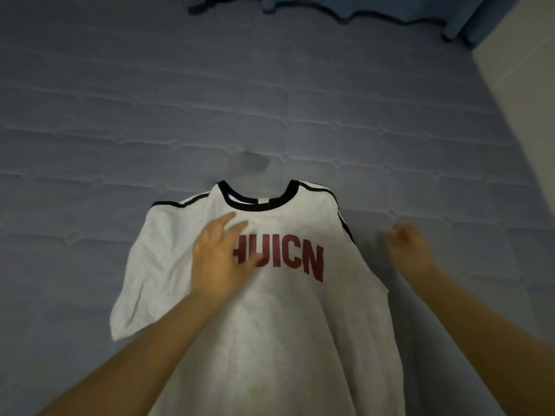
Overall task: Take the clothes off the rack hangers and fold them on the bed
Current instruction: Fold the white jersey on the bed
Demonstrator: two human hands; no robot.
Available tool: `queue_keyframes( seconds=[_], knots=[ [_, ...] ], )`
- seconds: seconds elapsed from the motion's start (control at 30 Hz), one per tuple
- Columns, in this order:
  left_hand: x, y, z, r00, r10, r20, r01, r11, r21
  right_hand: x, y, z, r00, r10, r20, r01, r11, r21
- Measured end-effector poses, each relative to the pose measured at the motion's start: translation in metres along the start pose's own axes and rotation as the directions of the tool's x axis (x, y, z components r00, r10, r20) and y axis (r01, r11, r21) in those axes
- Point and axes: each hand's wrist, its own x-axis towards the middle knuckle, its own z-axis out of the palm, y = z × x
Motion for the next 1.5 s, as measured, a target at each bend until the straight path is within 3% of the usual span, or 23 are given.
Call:
queue_keyframes(
  seconds=[0.07,0.13,0.23,0.4,0.53,0.6,0.7,0.8,0.9,1.0,1.13,1.23,1.3,1.37,1.5],
  knots=[
    [-0.015,0.009,0.025,0.995,0.051,0.083,-0.056,0.997,0.053,0.002,0.012,0.005,1.0,0.021,0.02,-0.016,0.974,-0.226],
    [-0.028,0.019,0.047,0.986,0.067,0.155,-0.084,0.991,0.107,0.012,0.035,0.011,0.999,-0.017,-0.037,0.004,0.944,-0.329],
    [-0.035,0.033,0.076,0.978,0.021,0.207,-0.063,0.979,0.196,0.022,0.051,0.028,0.999,-0.011,0.042,0.027,0.908,-0.417],
    [-0.039,0.023,0.129,0.97,-0.065,0.234,-0.028,0.927,0.375,0.036,0.069,0.045,0.975,-0.064,0.211,0.121,0.955,-0.27],
    [-0.048,0.004,0.157,0.972,-0.066,0.228,-0.054,0.875,0.481,0.038,0.057,0.051,0.892,-0.019,0.451,0.092,0.986,-0.141],
    [-0.046,0.003,0.16,0.975,-0.058,0.213,-0.059,0.862,0.504,0.038,0.053,0.053,0.878,-0.011,0.479,0.082,0.988,-0.129],
    [-0.044,0.004,0.16,0.975,-0.063,0.214,-0.061,0.846,0.53,0.042,0.054,0.051,0.92,-0.001,0.392,0.056,0.99,-0.129],
    [-0.042,0.004,0.158,0.973,-0.061,0.222,-0.074,0.83,0.553,0.047,0.05,0.034,0.952,0.012,0.307,-0.006,1.0,-0.02],
    [-0.042,0.004,0.158,0.974,-0.051,0.22,-0.086,0.815,0.572,0.062,0.052,0.005,0.992,0.005,0.129,-0.009,1.0,0.029],
    [-0.043,0.003,0.159,0.973,-0.037,0.226,-0.098,0.824,0.557,0.083,0.055,-0.031,0.988,-0.136,-0.07,0.135,0.991,-0.028],
    [-0.044,0.001,0.162,0.979,-0.004,0.204,-0.111,0.831,0.545,0.107,0.063,-0.06,0.936,-0.292,-0.198,0.279,0.956,-0.09],
    [-0.045,0.001,0.163,0.98,-0.002,0.2,-0.11,0.829,0.548,0.123,0.072,-0.068,0.97,-0.146,-0.194,0.155,0.988,0.028],
    [-0.045,0.001,0.163,0.98,0.004,0.201,-0.115,0.831,0.544,0.119,0.082,-0.07,0.996,0.056,-0.072,-0.049,0.995,0.092],
    [-0.045,0.002,0.162,0.979,0.003,0.202,-0.115,0.831,0.544,0.108,0.098,-0.067,0.979,0.194,0.07,-0.202,0.968,0.146],
    [-0.044,0.003,0.161,0.977,-0.001,0.215,-0.119,0.829,0.547,0.094,0.115,-0.053,0.968,0.204,0.147,-0.218,0.973,0.08]
  ],
)
